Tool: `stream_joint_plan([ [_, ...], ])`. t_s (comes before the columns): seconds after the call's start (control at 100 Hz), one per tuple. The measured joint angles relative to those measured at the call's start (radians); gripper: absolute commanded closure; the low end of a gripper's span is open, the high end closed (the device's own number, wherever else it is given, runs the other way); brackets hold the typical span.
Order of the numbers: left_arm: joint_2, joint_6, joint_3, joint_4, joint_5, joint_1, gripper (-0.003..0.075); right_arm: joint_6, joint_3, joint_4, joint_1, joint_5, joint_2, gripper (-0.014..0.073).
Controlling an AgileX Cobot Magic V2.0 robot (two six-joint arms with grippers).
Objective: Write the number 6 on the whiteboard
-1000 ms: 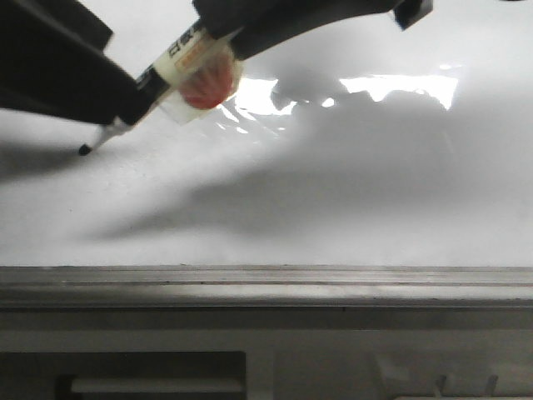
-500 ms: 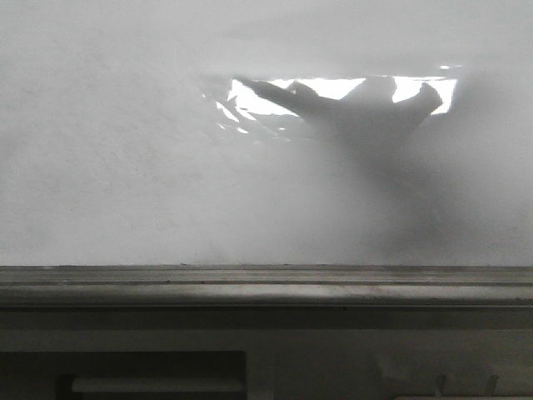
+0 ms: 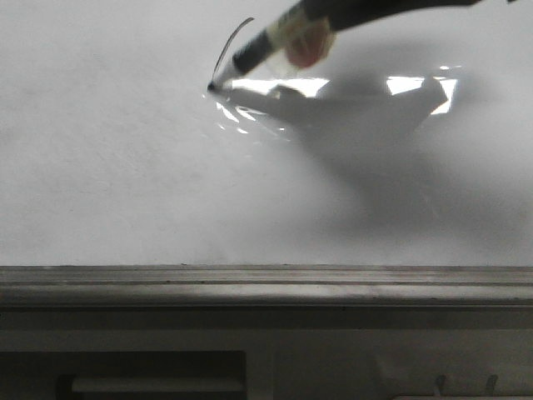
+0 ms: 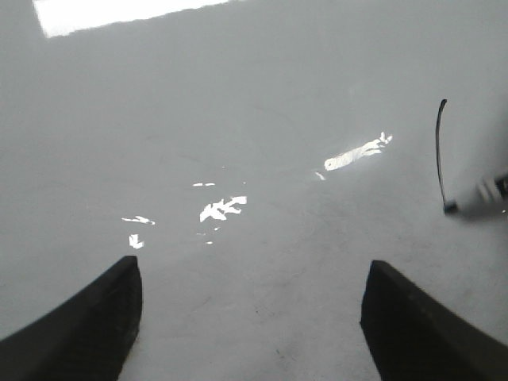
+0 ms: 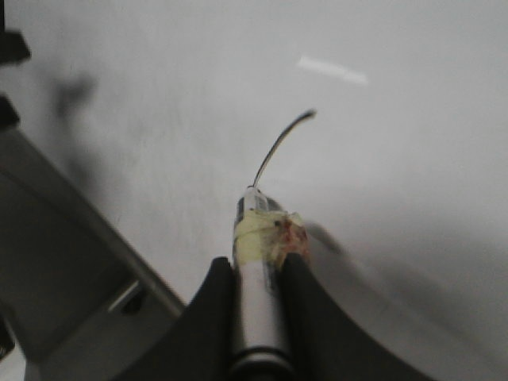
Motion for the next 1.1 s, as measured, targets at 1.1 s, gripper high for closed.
stream_joint_plan([
  [1.1, 0.000, 0.131, 0.000, -0.099, 0.091, -0.020, 0.0213, 0.150, -0.104, -0.209, 0.045, 0.160, -0.030, 0.0637],
])
